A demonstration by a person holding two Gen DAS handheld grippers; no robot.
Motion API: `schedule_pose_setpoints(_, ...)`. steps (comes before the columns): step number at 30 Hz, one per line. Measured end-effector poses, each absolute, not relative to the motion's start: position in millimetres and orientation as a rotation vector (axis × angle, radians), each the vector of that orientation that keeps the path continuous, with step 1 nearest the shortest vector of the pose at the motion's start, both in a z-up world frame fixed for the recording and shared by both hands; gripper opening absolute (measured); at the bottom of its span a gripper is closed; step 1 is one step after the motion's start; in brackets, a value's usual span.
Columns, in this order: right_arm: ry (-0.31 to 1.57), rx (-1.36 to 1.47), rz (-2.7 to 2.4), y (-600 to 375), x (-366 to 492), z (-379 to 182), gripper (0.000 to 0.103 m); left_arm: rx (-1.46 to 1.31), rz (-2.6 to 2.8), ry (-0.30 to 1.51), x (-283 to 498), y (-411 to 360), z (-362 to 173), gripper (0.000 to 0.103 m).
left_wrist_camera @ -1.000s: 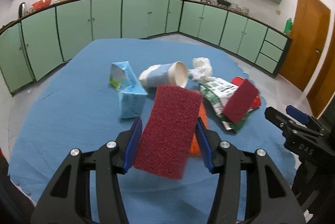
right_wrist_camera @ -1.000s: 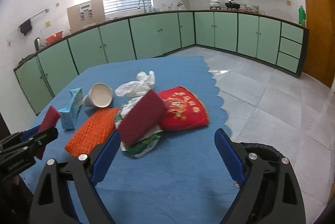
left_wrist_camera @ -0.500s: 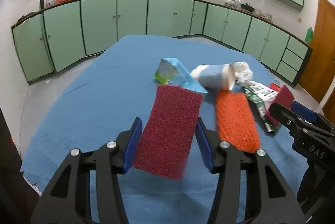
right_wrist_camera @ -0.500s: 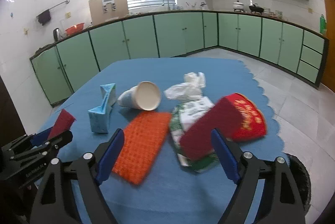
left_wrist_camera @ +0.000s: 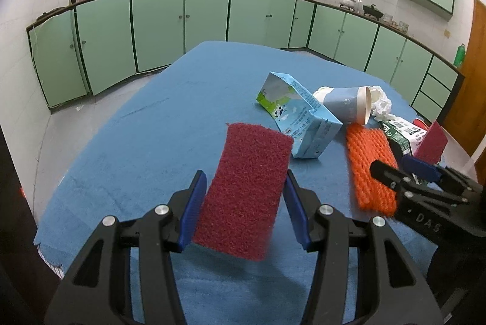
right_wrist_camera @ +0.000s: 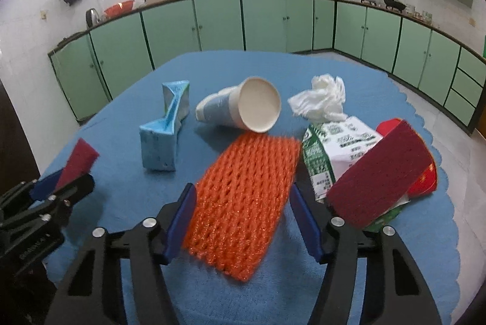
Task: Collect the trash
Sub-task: 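Grasp the orange mesh net with the right tool while the left tool holds the red pad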
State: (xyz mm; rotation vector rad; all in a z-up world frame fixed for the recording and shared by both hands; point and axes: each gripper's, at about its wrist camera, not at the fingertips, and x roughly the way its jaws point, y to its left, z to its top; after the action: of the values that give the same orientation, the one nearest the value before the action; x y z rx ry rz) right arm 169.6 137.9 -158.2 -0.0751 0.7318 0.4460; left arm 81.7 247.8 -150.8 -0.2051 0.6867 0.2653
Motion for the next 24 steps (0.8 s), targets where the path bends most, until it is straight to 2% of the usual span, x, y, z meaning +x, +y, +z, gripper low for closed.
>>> schedule_pose_setpoints(4,0.758,-0.079,0.45,140,171,-166,0.06,-0.208,0.26,0.692,83,248,-152,0.05)
schedule_pose_setpoints(7,0.768,-0.077,0.468,139,173,-166,0.054,-0.208,0.254,0.7,85,247,-154,0.05)
schedule_pose_setpoints(9,0.771,-0.068,0.495,138,172,-167,0.043,-0.206,0.251,0.702,86,245,-154,0.05)
schedule_pose_setpoints(15,0.768,-0.034,0.548,130,169,-164,0.022,-0.199,0.239,0.699,87,239,-150,0.05)
schedule_pose_setpoints(19,0.76,-0.024,0.571,125,165,-157,0.019,-0.198,0.226,0.69,87,231,-144,0.05)
schedule_pose_setpoints(20,0.756,-0.027,0.579,124,163,-154,0.016,-0.198,0.223,0.687,87,229,-143,0.05)
schedule_pose_setpoints(24,0.73,-0.024,0.591,114,156,-142,0.015,-0.194,0.201,0.663,86,218,-131,0.05)
